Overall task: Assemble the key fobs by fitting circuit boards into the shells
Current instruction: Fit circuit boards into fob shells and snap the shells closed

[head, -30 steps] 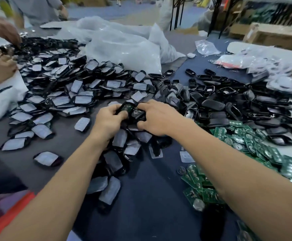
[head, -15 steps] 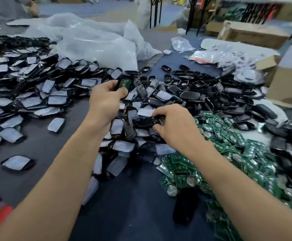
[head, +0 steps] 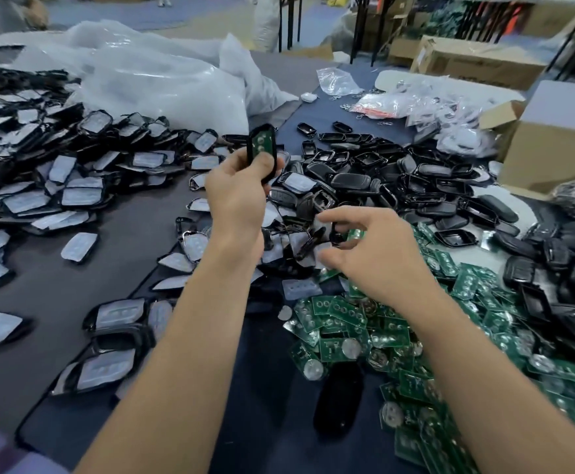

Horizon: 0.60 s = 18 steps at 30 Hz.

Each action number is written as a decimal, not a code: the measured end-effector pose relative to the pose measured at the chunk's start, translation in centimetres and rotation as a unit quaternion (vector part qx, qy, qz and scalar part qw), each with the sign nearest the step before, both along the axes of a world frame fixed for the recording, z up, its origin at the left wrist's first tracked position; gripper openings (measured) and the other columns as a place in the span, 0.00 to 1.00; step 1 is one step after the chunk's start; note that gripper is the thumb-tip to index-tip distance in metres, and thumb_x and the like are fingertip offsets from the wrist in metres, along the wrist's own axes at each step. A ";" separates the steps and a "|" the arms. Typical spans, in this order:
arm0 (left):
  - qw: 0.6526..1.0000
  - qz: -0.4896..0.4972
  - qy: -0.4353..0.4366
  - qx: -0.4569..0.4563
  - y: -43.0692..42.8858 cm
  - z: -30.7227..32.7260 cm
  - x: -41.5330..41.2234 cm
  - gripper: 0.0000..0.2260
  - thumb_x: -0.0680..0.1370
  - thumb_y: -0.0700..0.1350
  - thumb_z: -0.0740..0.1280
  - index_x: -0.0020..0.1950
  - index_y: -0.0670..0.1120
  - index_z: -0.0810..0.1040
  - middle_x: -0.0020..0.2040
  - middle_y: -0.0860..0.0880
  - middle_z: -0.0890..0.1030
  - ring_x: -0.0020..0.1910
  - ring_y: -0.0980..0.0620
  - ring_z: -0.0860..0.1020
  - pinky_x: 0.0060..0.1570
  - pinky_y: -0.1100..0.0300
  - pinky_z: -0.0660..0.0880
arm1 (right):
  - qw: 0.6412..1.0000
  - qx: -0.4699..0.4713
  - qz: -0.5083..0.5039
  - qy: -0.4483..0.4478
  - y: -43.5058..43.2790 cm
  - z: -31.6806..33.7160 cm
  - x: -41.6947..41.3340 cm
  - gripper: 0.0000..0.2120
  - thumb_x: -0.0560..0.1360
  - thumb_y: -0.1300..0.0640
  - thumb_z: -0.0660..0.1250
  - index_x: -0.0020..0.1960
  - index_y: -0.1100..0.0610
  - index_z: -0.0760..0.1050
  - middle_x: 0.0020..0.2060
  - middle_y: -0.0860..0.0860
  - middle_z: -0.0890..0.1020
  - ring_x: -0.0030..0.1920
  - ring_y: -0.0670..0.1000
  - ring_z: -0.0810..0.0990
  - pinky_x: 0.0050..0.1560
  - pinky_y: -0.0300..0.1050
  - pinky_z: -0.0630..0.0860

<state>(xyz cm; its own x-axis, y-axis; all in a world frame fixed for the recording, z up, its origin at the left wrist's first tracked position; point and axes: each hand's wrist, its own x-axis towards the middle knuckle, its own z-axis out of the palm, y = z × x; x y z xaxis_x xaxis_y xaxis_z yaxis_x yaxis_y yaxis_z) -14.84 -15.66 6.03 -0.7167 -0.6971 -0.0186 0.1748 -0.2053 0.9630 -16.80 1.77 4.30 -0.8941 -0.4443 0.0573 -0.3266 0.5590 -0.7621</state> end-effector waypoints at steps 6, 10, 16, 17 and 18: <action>0.998 0.032 -0.014 -0.060 -0.3 -2.2 0.2 0.07 0.81 0.38 0.70 0.46 0.47 0.84 0.40 0.52 0.87 0.42 0.56 0.83 0.41 0.67 0.75 | 0.993 0.012 -0.092 0.074 0.0 -0.5 0.4 0.17 0.78 0.52 0.70 0.32 0.57 0.80 0.22 0.50 0.77 0.20 0.45 0.67 0.27 0.39 0.70; 0.997 0.055 0.000 -0.054 -0.8 -2.5 0.4 0.05 0.81 0.37 0.70 0.48 0.45 0.85 0.39 0.52 0.87 0.39 0.59 0.83 0.37 0.69 0.74 | 0.988 0.003 -0.102 0.117 -2.1 0.3 1.2 0.05 0.77 0.53 0.71 0.46 0.49 0.86 0.32 0.43 0.83 0.37 0.46 0.82 0.47 0.47 0.81; 0.996 0.087 0.004 -0.030 -2.0 -2.3 0.4 0.07 0.81 0.37 0.69 0.46 0.45 0.84 0.34 0.54 0.86 0.37 0.57 0.81 0.33 0.67 0.72 | 0.968 0.216 -0.017 0.130 -5.1 -0.3 0.3 0.12 0.77 0.51 0.70 0.59 0.51 0.81 0.51 0.51 0.73 0.60 0.58 0.73 0.60 0.53 0.71; 0.996 0.087 0.003 -0.027 -2.2 -2.3 0.4 0.07 0.81 0.37 0.69 0.46 0.46 0.84 0.34 0.53 0.86 0.38 0.57 0.82 0.33 0.67 0.72 | 0.972 0.201 -0.014 0.118 -5.3 -0.4 0.3 0.10 0.76 0.52 0.71 0.57 0.50 0.81 0.50 0.50 0.71 0.58 0.57 0.75 0.59 0.53 0.72; 0.996 0.086 0.002 -0.025 -2.3 -2.4 0.5 0.06 0.80 0.37 0.69 0.46 0.46 0.84 0.35 0.53 0.86 0.39 0.57 0.82 0.34 0.67 0.72 | 0.981 0.164 -0.022 0.101 -5.4 -0.3 0.4 0.07 0.74 0.54 0.73 0.52 0.48 0.82 0.49 0.48 0.73 0.55 0.55 0.77 0.56 0.50 0.74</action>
<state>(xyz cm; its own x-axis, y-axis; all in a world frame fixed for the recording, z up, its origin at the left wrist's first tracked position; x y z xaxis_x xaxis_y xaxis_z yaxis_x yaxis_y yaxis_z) -14.35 -17.93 3.63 -0.5872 -0.8092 0.0219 0.2074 -0.1242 0.9703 -16.41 -3.59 4.00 -0.8979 -0.4296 0.0960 -0.4227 0.7804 -0.4608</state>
